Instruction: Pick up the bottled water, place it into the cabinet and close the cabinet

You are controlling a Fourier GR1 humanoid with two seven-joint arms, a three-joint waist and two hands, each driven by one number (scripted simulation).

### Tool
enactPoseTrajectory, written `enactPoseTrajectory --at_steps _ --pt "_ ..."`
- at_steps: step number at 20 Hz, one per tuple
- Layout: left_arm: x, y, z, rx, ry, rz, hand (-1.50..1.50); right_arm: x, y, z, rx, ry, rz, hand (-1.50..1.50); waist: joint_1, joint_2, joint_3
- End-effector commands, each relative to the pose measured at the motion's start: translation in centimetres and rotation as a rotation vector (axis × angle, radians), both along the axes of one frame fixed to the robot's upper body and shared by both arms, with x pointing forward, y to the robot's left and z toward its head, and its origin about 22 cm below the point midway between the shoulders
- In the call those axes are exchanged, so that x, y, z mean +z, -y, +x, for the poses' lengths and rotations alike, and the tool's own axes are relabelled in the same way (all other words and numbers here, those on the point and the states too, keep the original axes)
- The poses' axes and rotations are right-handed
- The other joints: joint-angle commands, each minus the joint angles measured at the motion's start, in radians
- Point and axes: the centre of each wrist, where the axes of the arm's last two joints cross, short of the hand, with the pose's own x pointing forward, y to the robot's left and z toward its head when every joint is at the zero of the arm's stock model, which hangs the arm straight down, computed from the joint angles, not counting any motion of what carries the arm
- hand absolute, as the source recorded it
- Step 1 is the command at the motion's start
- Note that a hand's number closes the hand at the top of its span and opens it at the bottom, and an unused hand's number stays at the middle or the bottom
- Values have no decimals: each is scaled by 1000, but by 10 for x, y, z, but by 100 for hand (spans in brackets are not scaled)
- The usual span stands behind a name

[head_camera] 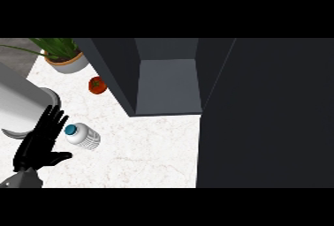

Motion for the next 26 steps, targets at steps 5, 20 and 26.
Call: enactPoseTrajectory --at_steps 5,20,26 --pt "-43 13 -7 -60 19 -45 -150 22 12 -22 8 44 -67 -150 -9 -2 0" --pt "-72 55 5 -79 116 51 150 28 3 -23 -2 47 -49 -150 -18 8 -4" --pt "-80 66 -3 -63 243 218 150 26 4 -22 -5 48 -54 -150 -4 6 -2"
